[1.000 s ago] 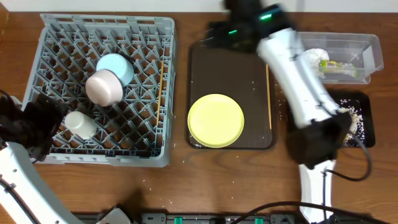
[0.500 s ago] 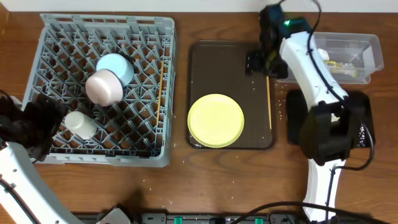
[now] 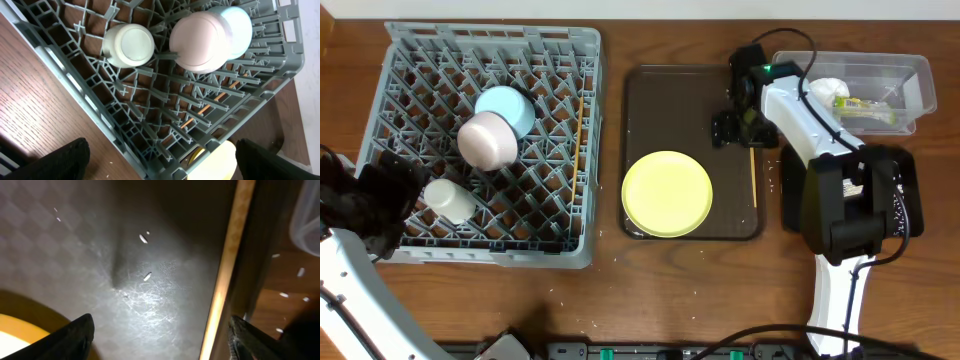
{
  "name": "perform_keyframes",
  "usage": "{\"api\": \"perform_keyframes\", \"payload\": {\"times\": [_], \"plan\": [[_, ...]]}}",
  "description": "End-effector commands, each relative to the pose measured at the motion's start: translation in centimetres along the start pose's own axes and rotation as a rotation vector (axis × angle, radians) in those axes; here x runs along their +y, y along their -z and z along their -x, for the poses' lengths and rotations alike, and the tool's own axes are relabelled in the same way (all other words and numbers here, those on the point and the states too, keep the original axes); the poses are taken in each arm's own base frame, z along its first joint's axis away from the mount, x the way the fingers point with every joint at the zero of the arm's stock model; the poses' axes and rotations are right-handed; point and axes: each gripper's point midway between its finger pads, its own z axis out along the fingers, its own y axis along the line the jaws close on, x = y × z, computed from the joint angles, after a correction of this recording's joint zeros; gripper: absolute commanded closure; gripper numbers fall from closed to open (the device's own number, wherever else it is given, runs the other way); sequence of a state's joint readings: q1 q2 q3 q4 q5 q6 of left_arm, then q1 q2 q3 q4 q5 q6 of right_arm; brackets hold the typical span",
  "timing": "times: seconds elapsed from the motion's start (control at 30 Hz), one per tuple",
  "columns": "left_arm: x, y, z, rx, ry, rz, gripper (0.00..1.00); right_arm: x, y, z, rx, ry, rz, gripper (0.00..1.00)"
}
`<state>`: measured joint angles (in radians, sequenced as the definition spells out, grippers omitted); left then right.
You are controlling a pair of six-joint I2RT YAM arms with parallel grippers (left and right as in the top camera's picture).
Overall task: Sort waste into correct bins and load items into the dishwasher
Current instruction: 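Return the right gripper to the remaining chopstick on the tray, then grasp the second wooden chopstick with the right gripper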
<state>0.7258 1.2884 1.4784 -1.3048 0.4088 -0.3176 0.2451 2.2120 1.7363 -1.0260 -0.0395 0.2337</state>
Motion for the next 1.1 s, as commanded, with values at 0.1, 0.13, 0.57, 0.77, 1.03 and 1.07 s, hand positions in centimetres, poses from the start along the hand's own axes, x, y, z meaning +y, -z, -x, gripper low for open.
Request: {"api": "perform_keyframes", "payload": {"times": [0.1, 0.13, 0.57, 0.77, 1.03, 1.07], "plan": [[0.0, 0.4, 0.2, -0.013, 0.003, 0.002, 0.06, -0.7, -1.4, -1.1, 0.026, 0.044, -0.022, 0.17], [0.0, 0.4, 0.2, -0.013, 0.003, 0.002, 0.06, -0.8, -1.6, -1.2, 0.029, 0.044, -0.023, 0.17], [0.0, 0.4, 0.2, -0.013, 0.003, 0.002, 0.06, -0.4, -2.9, -2.5, 0.055, -0.019, -0.007, 0.99], [0.0, 0.4, 0.2, -0.013, 0.003, 0.002, 0.06, 2.1, -0.7, -1.0, 0.028, -0.023, 0.118, 0.99], [0.0, 0.4, 0.2, -0.013, 0.002, 0.002, 0.06, 9.2, 10.6, 4.4, -0.156, 0.039, 0.492, 0.99], [0.0, 0.4, 0.2, -0.013, 0.003, 0.002, 0.06, 10.8, 12.5, 5.0, -0.177, 0.052, 0.594, 0.99]]}}
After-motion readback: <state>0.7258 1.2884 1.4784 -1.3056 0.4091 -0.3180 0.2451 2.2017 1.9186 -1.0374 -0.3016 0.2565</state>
